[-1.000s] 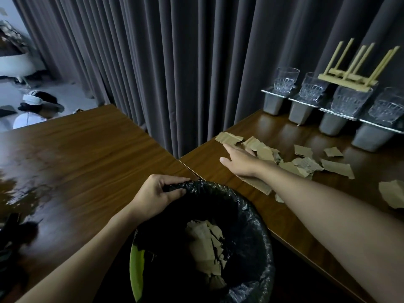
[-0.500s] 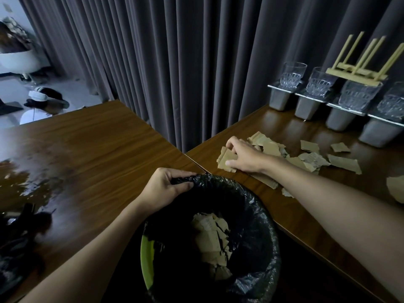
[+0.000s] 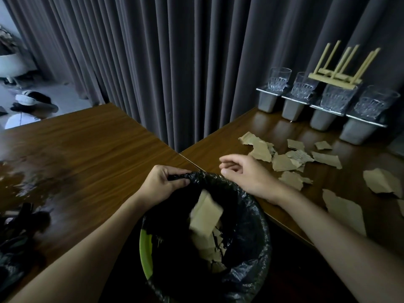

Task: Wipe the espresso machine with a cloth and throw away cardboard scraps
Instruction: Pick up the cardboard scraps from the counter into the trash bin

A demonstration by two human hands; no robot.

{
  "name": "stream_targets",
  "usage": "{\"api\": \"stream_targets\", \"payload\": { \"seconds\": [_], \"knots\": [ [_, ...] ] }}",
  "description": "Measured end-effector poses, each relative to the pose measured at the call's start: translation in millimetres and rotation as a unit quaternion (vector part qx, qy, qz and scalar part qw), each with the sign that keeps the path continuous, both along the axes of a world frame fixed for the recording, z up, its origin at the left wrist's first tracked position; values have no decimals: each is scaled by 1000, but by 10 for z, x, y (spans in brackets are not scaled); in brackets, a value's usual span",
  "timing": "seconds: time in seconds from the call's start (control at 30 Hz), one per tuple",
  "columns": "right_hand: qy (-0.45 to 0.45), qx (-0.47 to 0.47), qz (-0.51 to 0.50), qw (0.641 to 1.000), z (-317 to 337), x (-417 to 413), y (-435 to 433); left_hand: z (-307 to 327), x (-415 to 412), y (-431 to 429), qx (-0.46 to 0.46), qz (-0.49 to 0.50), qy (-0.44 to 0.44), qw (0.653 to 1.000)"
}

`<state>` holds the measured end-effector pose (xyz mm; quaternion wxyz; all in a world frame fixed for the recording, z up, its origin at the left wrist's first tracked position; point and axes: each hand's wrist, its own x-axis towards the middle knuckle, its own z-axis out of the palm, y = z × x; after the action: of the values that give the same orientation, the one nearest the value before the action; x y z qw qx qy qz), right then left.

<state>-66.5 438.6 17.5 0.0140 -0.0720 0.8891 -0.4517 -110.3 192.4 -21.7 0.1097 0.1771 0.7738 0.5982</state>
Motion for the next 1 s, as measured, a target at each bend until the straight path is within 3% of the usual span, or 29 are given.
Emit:
{"api": "stream_targets", "payload": {
  "seconds": [0.1,0.2,0.33,0.53,0.7,0.87,1.0],
  "knots": [
    [69,130,-68,987,-196,122,100,15,9,31,0,-9,-3,1000],
    [64,233,-109,964,-370,162,205,26,27,76,-15,-9,7,1000],
    [15,219,-136,966,-413,120,273,14,35,95,-20,-5,3,1000],
    [74,288,-166,940,-329,52,326,-14,14,79,-21,-2,-2,1000],
    [-10,347,-181,920,-288,-79,388,-35,13,79,-20,-5,5,1000],
    [-52,262,-210,941,-220,-130,421,-14,26,62,-31,-20,28,999],
    [9,153,-199,968,-140,-96,428,2,14,61,-31,-20,17,999]
  ]
}}
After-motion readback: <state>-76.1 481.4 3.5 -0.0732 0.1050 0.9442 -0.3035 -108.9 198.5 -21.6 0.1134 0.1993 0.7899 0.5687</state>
